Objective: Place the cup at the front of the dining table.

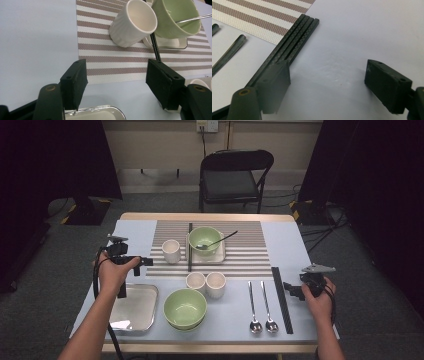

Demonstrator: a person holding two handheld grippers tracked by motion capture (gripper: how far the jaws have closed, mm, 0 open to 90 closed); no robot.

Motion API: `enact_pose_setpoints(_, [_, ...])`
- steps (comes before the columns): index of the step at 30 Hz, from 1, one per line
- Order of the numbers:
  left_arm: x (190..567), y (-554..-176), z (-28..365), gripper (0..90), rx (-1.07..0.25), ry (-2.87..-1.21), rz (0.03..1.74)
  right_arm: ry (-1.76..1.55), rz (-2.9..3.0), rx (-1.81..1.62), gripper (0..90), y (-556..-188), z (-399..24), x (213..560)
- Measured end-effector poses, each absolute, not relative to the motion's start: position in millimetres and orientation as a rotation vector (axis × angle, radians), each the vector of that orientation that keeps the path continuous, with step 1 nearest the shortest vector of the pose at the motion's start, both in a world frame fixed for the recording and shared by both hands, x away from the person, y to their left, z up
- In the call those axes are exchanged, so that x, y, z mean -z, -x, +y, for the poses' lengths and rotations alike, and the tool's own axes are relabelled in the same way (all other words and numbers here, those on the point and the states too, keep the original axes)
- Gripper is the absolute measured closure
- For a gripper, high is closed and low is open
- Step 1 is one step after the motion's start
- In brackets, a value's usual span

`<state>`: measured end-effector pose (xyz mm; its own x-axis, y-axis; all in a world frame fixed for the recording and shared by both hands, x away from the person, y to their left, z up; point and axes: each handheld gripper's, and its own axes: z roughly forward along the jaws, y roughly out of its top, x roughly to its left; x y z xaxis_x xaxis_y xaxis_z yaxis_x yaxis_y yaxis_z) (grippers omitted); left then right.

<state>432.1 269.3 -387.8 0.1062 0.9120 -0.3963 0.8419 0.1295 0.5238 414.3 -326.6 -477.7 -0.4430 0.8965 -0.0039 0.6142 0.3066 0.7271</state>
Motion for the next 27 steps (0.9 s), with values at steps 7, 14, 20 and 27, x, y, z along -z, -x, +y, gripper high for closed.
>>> enact_pose_setpoints(7, [387,-428,271,33.5,-0.130,-1.702,1.726,-1.346,2.168,-0.932,19.6,-414,-327,478])
enact_pose_setpoints(14, [389,-425,274,33.5,-0.126,-1.709,1.715,-1.346,2.168,-0.932,19.6,-414,-327,478])
enact_pose_setpoints(20, [391,-423,275,33.9,-0.121,-1.699,1.716,-1.346,2.168,-0.932,19.6,-414,-327,478])
enact_pose_setpoints(27, [392,-419,274,33.8,-0.109,-1.708,1.699,-1.347,2.168,-0.932,19.6,-414,-327,478])
